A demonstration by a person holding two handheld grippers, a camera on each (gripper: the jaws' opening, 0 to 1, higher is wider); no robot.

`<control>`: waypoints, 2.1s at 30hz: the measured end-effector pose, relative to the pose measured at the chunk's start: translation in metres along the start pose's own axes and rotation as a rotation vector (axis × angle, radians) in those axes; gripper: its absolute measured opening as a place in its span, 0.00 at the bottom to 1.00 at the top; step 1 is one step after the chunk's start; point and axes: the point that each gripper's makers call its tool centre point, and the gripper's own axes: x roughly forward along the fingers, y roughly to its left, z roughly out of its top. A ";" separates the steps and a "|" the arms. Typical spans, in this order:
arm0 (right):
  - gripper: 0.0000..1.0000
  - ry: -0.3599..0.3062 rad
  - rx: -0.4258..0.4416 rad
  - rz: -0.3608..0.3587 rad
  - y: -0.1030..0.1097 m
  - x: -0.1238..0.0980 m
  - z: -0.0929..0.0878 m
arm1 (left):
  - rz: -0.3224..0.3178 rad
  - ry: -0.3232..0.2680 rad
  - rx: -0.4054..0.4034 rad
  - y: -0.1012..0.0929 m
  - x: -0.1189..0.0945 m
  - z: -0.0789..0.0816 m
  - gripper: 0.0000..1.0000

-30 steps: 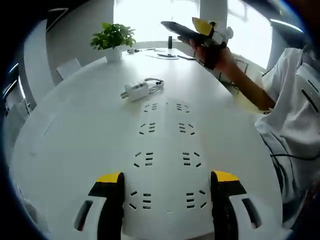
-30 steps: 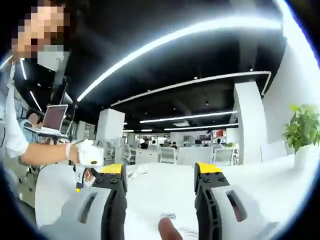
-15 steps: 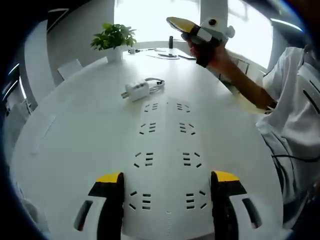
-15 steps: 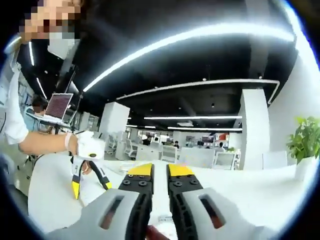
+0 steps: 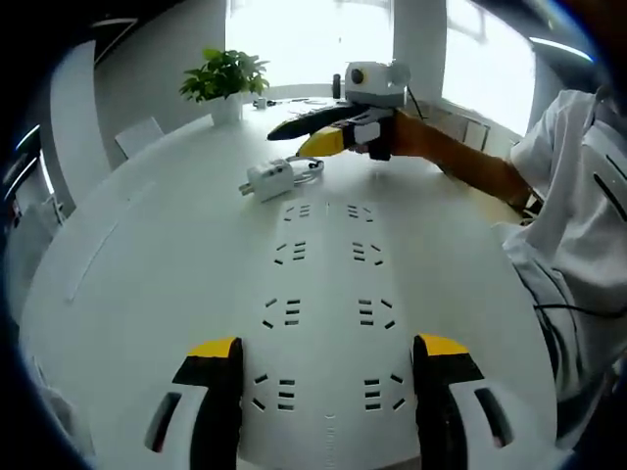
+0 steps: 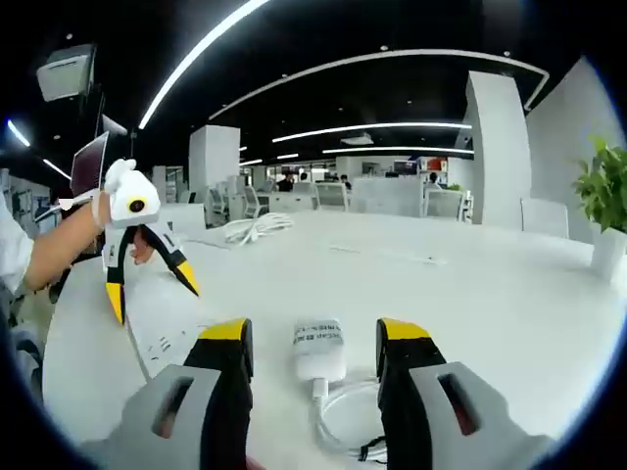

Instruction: Straighten the power strip on the desk, plug the charger into it

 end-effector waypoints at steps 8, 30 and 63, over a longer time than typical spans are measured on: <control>0.46 0.021 -0.060 -0.002 0.004 0.011 -0.002 | 0.009 -0.013 0.001 0.000 0.000 0.000 0.72; 0.35 0.091 -0.048 0.000 0.007 0.025 -0.017 | 0.013 -0.100 -0.006 0.001 0.000 0.004 0.73; 0.29 0.069 -0.002 -0.047 0.001 0.025 -0.016 | 0.032 -0.162 -0.011 0.002 0.000 0.007 0.73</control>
